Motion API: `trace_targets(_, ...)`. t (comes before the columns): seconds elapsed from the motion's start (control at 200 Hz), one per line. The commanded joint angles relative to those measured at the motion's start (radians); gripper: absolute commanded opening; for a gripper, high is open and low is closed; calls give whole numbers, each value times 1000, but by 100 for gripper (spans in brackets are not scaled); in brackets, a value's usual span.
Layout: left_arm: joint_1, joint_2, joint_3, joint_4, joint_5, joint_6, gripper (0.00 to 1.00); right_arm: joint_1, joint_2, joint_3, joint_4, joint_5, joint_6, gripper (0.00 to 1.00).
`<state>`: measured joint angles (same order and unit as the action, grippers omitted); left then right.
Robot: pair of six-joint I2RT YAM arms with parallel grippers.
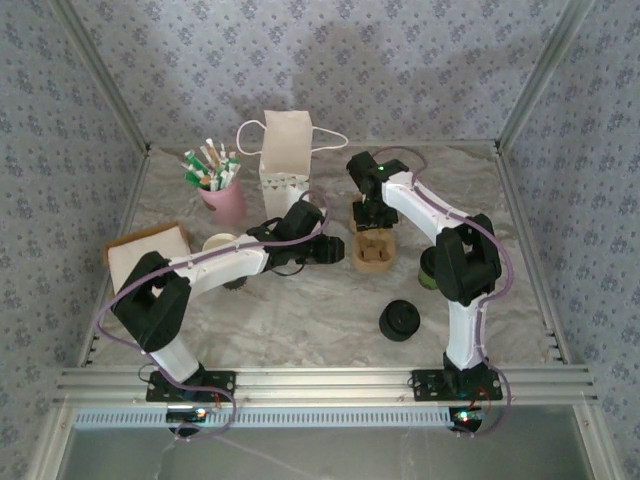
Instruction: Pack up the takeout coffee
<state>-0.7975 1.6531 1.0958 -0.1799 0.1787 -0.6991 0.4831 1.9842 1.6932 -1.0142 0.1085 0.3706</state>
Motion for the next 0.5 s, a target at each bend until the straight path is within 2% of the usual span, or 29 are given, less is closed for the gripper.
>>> trace_targets(0.0, 4, -8, 13, -1, -8, 17, 49, -1, 7, 1, -10, -8, 8, 41)
trace_targets(0.495, 5, 26, 26, 10, -3, 9, 47, -14, -37, -7, -17, -22, 1, 38)
